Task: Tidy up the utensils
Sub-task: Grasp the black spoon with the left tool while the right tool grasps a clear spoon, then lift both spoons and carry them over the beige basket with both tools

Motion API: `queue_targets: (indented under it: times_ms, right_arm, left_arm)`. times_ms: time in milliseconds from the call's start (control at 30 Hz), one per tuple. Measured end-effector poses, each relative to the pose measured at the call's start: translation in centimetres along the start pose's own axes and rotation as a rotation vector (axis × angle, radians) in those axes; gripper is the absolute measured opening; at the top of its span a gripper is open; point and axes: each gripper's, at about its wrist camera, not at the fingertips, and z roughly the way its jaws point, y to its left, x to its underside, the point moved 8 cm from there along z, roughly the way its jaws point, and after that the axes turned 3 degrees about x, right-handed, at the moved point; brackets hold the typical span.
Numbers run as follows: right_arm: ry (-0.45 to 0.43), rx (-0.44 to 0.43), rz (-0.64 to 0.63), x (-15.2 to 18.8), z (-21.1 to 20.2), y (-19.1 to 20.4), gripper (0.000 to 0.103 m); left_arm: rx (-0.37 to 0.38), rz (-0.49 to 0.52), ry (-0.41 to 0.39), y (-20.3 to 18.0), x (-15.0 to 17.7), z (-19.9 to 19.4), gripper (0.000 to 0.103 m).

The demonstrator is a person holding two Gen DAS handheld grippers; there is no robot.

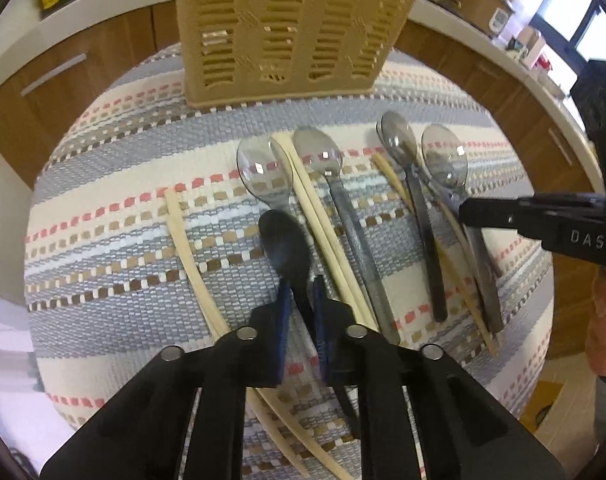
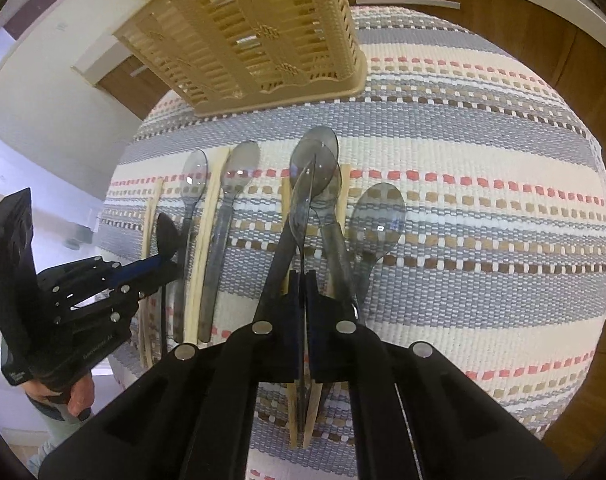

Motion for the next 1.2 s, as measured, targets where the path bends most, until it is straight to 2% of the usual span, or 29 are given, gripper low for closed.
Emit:
queue_targets:
  times_ms: [200,367,500,567,667,833,933,1067,1200]
  right_arm:
    - [-0.088,-0.066,-0.014,-1.1,-1.5,1.0,0.002]
    - [-0.240,-0.116,-0.076,-2.4,-5.8,2.7,0.002]
    - [-0.404,-0.142,-0.138,-4.3,-10.3,4.1,0.002]
    - [-0.503,-0.128,-0.170,-5.6,-12.7,4.7,0.002]
    - [-0.615,-0.107,-0.190,-8.0,-14.9,6.2,0.002]
    - [-0.742,-0.068,-0.187,-12.0,-17.6,5.9,0.002]
    - [-0.782,-0.046,-0.172,-14.6,-17.4,5.3,0.002]
    - [-0.833,0.009,-0.158,-17.8,-17.0,4.6,0.002]
    - [-0.852,0.047,-0.132,-20.4,-15.1,3.6,0.002]
  left_arm:
    - [0.124,-0.038,-0.155,0.4,-0.9,-3.5,0.005]
    - [0.173,-0.035,-0.295,0.4,-2.5,-7.3,0.005]
    - [0.186,-0.007,-0.440,-0.2,-4.9,-11.2,0.005]
    - [0.168,0.007,-0.516,-0.7,-6.4,-13.2,0.005]
    - [0.094,0.032,-0.637,-0.9,-9.3,-16.3,0.005]
    - [0.013,0.052,-0.776,-1.1,-14.8,-18.8,0.005]
    - [-0.025,0.056,-0.850,-0.5,-17.4,-19.2,0.005]
    - [-0.069,0.053,-0.897,0.4,-19.7,-19.1,0.005]
    - [-0.150,0.073,-0.917,0.6,-21.4,-17.6,0.005]
